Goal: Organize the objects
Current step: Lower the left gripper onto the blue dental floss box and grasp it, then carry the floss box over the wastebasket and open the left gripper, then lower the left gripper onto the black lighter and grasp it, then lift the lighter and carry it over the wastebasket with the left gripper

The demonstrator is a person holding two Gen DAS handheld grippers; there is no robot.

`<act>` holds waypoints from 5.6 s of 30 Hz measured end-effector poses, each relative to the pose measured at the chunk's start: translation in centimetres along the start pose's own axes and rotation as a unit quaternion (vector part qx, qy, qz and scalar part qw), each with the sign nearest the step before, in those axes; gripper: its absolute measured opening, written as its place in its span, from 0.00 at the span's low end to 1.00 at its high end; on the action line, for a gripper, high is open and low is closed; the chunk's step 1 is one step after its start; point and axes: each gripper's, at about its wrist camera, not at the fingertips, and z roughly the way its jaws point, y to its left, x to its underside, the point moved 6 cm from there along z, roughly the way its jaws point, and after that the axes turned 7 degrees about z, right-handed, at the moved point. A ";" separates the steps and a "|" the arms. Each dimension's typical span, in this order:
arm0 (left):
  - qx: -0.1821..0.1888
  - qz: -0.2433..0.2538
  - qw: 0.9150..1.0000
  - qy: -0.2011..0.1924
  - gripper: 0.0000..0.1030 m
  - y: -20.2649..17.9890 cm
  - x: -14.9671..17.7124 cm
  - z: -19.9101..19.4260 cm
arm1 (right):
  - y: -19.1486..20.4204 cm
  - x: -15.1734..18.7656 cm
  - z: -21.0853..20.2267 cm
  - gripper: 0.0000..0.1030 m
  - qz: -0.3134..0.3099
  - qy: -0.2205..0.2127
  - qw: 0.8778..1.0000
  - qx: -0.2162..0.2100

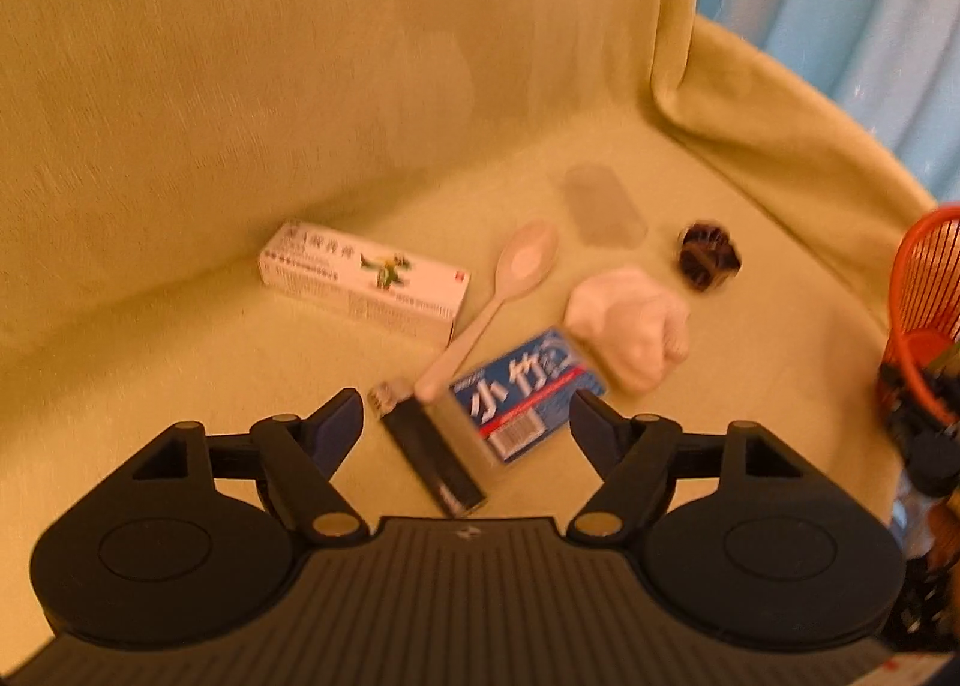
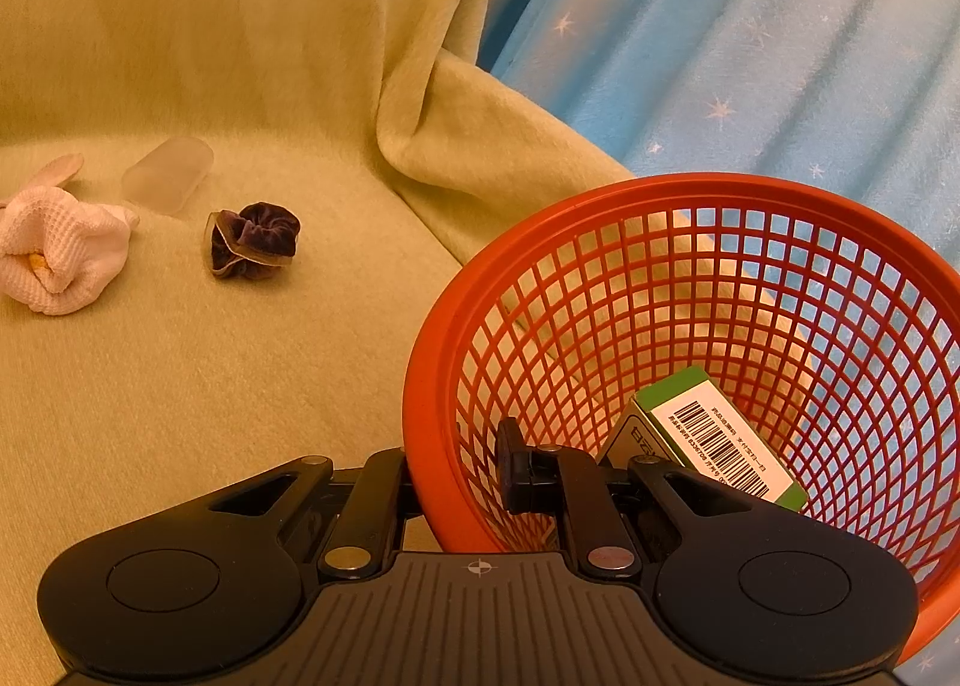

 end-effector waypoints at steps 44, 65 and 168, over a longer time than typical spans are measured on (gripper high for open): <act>-0.002 0.073 0.997 0.004 0.90 -5.9 1.9 5.2 | 0.0 0.0 0.1 0.08 0.003 0.000 1.000 0.001; -0.014 0.091 0.996 0.012 0.81 -6.9 0.9 4.6 | 0.1 0.0 0.1 0.09 0.003 0.000 1.000 0.001; -0.063 0.045 0.996 0.044 0.19 1.7 3.4 4.5 | 0.2 0.2 0.0 0.09 -0.003 0.003 1.000 0.001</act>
